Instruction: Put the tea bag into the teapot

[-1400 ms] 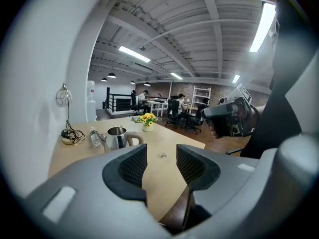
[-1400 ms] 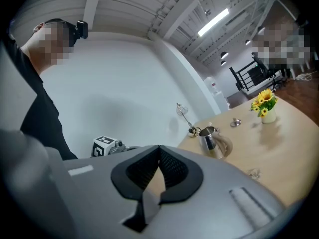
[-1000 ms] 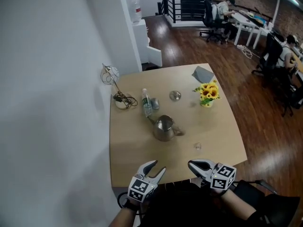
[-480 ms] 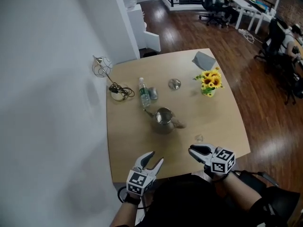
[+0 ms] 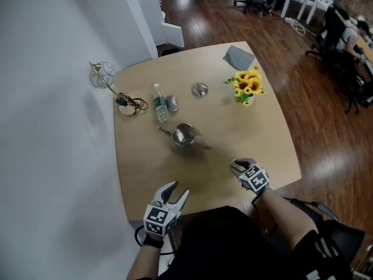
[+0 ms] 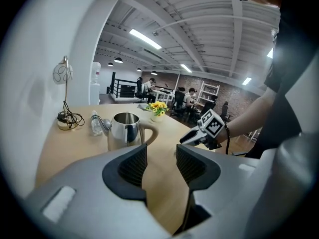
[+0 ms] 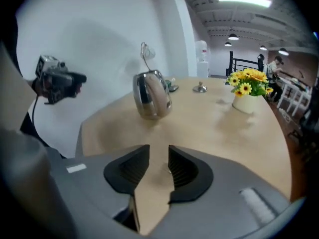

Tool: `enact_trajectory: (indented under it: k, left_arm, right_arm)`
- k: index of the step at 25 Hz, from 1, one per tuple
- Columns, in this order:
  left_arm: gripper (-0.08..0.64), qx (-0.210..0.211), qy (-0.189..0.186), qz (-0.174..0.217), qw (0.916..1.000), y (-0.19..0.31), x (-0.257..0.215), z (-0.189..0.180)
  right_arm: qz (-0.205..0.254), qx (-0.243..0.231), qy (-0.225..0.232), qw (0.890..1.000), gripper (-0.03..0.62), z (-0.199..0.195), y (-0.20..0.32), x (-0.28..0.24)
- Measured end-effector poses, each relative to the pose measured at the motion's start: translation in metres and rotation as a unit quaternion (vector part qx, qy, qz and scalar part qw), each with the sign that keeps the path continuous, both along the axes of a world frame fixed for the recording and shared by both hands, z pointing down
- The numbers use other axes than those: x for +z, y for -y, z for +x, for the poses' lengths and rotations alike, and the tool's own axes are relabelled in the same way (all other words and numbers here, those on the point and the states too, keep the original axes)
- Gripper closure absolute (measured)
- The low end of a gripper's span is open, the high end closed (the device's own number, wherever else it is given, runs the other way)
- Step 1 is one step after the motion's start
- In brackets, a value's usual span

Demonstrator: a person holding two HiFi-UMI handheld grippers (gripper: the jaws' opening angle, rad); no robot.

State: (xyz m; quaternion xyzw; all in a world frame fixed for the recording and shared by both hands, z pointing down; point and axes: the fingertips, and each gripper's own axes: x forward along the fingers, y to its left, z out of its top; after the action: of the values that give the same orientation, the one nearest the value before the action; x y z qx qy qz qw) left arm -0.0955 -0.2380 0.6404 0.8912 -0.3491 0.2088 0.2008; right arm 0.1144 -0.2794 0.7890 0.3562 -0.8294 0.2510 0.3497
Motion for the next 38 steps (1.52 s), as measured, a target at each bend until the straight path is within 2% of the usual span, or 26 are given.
enact_trajectory:
  k: [3, 6, 10, 12, 15, 21, 26, 31, 35, 38]
  left_arm:
    - [0.38, 0.009, 0.006, -0.002, 0.9999, 0.0, 0.0, 0.007]
    - [0.38, 0.011, 0.012, -0.001, 0.9999, 0.002, 0.0, 0.011]
    - [0.38, 0.004, 0.019, -0.005, 0.9998, 0.004, 0.0, 0.008]
    - [0.38, 0.0, 0.021, -0.007, 0.9998, 0.004, 0.0, 0.006]
    - [0.38, -0.007, 0.021, -0.008, 0.9997, 0.005, 0.001, 0.003]
    - [0.38, -0.02, 0.014, -0.001, 0.9997, 0.011, 0.001, 0.001]
    - [0.38, -0.034, 0.007, 0.018, 0.9992, 0.023, -0.009, -0.004]
    - [0.38, -0.055, 0.001, 0.039, 0.9977, 0.033, -0.02, -0.015]
    - [0.38, -0.07, 0.001, 0.048, 0.9964, 0.033, -0.026, -0.024]
    - [0.38, -0.081, 0.0, 0.046, 0.9956, 0.028, -0.025, -0.031]
  right_arm:
    - [-0.003, -0.04, -0.084, 0.996, 0.459, 0.013, -0.001, 0.035]
    - [0.012, -0.068, -0.144, 0.987, 0.458, 0.023, 0.004, 0.054]
    - [0.014, -0.073, -0.159, 0.984, 0.459, 0.026, 0.01, 0.062]
    - [0.007, -0.072, -0.158, 0.985, 0.487, 0.027, 0.01, 0.065]
    - [0.007, -0.063, -0.149, 0.987, 0.582, 0.027, 0.013, 0.062]
    - [0.044, -0.051, -0.113, 0.991, 0.583, 0.018, 0.031, 0.024]
    - [0.13, -0.041, -0.041, 0.99, 0.583, -0.009, 0.079, -0.069]
    - [0.206, -0.067, 0.028, 0.976, 0.583, -0.067, 0.12, -0.165]
    - [0.213, -0.108, 0.053, 0.97, 0.583, -0.124, 0.143, -0.193]
    - [0.174, -0.111, 0.057, 0.977, 0.583, -0.155, 0.154, -0.184]
